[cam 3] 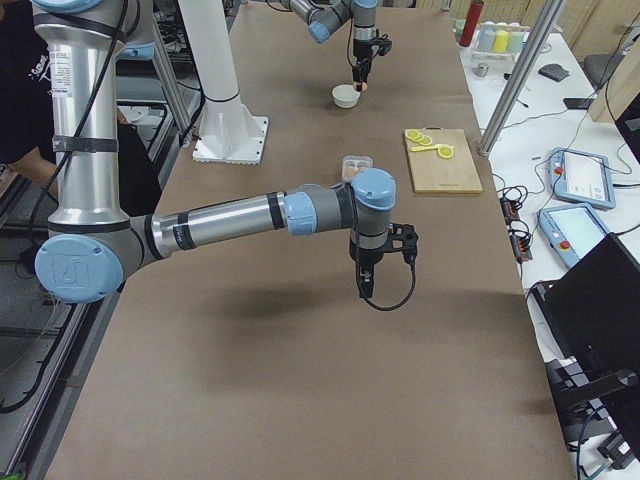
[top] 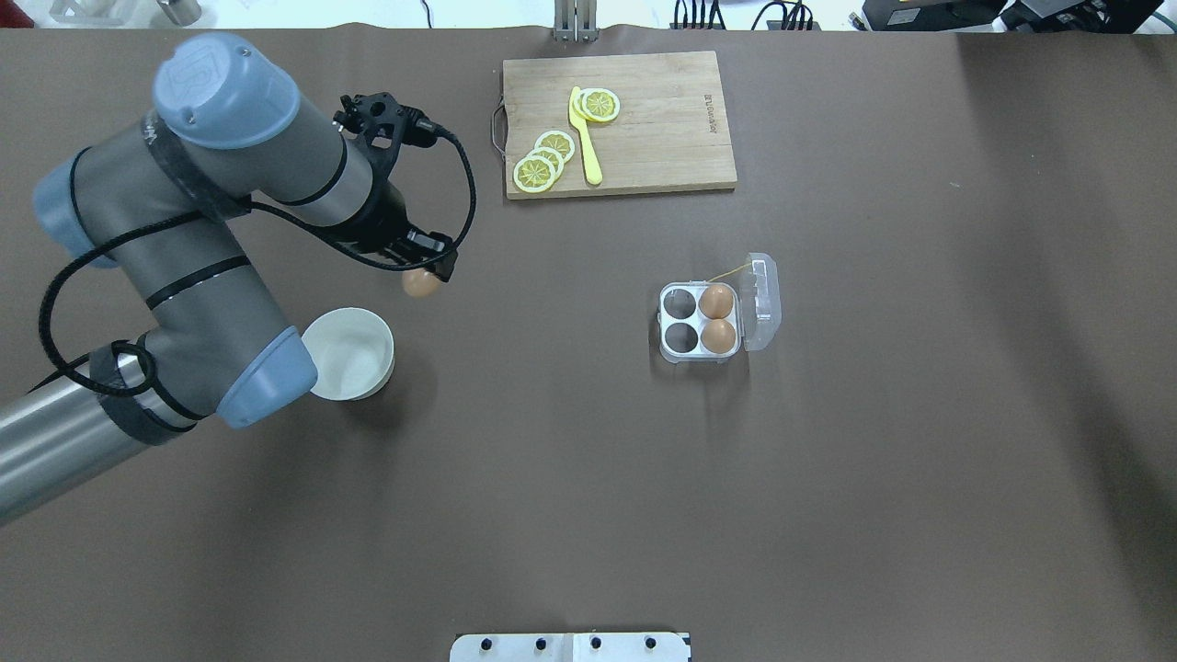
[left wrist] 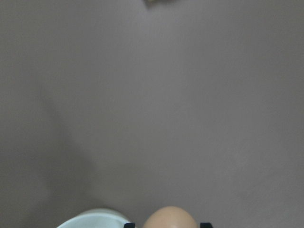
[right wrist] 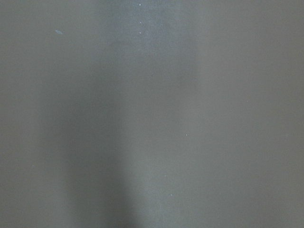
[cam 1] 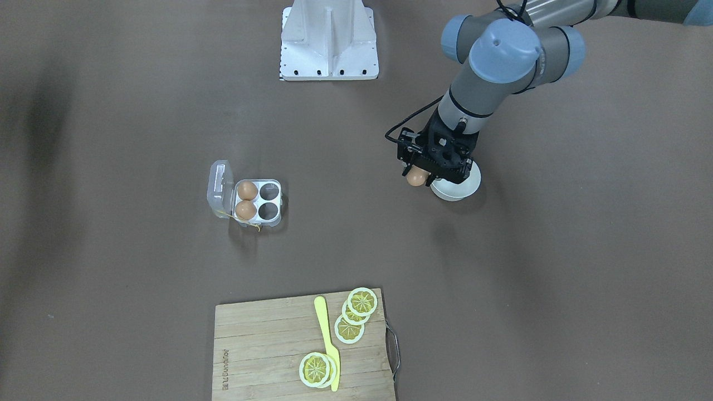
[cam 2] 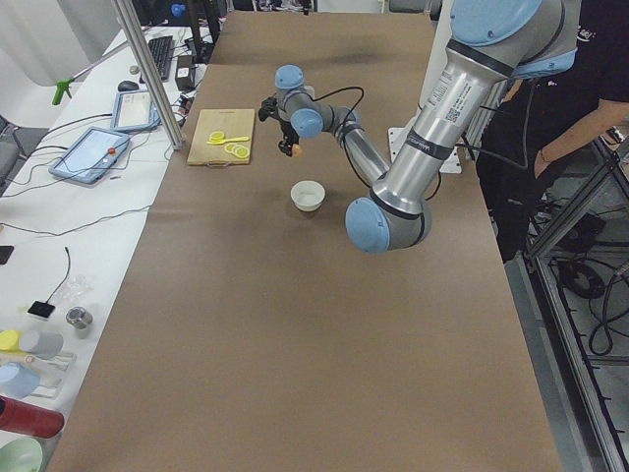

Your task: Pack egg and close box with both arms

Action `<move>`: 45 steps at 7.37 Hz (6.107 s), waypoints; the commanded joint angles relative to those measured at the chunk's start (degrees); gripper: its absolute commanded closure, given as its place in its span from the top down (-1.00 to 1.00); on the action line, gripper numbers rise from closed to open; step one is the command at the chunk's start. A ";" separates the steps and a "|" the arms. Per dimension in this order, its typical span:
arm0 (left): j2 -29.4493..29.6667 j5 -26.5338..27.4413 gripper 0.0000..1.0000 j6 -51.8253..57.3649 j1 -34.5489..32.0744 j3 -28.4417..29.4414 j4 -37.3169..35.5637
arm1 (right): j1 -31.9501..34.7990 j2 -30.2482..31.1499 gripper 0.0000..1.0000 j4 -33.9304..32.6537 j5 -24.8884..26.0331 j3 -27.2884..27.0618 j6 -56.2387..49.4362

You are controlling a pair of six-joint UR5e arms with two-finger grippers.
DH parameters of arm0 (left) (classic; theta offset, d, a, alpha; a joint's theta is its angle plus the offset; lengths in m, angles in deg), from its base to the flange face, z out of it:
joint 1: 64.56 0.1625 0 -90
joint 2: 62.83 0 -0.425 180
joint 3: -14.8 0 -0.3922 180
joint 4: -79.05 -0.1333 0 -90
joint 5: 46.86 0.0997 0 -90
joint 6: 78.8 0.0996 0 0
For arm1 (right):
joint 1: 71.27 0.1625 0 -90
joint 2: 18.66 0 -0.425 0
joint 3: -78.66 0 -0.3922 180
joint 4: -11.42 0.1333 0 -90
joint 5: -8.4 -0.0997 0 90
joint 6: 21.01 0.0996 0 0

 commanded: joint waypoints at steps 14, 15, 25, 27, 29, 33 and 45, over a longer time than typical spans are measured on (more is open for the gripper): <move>16.84 39.71 -0.32 -29.60 18.58 24.66 36.21 | 1.11 1.86 1.00 0.09 -0.13 -0.53 -0.11; 16.66 39.80 -0.32 -29.51 19.20 25.10 36.21 | 1.12 1.86 1.00 0.00 -0.12 -0.52 -0.11; 17.10 45.95 -0.30 -29.42 23.60 26.51 36.21 | 1.47 2.74 1.00 0.09 -0.21 -0.88 -0.11; 17.19 45.95 -0.24 -29.42 23.77 26.51 36.21 | 1.47 2.83 1.00 0.09 -0.21 -0.88 -0.11; 17.19 45.95 0.67 -29.42 23.77 26.34 36.30 | 1.47 2.74 1.00 0.09 -0.13 -0.88 -0.11; 17.10 46.30 0.77 -29.16 23.60 26.08 36.39 | 1.56 2.57 1.00 0.09 -0.12 -0.88 -0.11; -18.23 -17.22 0.70 29.56 -30.51 -1.72 2.67 | -7.99 -7.27 1.00 0.00 -12.77 -6.22 0.59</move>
